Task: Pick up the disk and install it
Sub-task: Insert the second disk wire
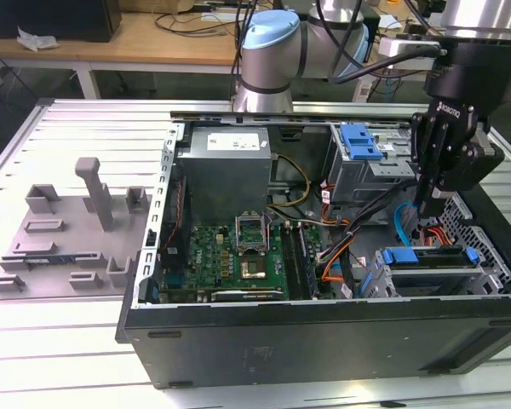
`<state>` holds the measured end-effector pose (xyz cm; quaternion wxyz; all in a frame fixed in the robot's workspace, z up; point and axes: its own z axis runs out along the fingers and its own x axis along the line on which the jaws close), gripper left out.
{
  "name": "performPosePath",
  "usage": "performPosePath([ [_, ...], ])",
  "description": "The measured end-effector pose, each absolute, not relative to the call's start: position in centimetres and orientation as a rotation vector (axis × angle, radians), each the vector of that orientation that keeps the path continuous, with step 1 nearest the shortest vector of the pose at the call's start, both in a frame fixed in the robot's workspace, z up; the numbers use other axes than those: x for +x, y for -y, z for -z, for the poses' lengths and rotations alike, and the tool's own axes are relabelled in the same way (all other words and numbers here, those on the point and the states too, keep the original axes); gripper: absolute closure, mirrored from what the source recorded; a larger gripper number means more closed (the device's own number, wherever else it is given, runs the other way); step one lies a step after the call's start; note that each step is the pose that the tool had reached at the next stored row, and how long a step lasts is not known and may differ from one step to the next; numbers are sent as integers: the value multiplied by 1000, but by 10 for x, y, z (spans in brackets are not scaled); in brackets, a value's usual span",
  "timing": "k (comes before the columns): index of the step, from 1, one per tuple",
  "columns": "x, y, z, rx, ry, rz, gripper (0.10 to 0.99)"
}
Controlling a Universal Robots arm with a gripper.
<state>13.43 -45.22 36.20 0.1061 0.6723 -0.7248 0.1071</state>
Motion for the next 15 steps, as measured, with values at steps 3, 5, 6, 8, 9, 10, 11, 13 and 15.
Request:
performPosePath([
  [3,134,452,-361,1975,2128,-317,784],
  [5,134,452,-361,1970,2122,-323,784],
  [6,134,452,-361,1967,2116,-330,784],
  [8,134,450,-360,1967,2111,-335,784],
  [9,134,450,-360,1968,2110,-335,784],
  [10,134,448,-359,1974,2104,-337,784],
  [11,134,447,-359,1977,2102,-337,784],
  [13,134,447,-358,1980,2100,-338,784],
  [15,134,447,-358,1983,2097,-338,925],
])
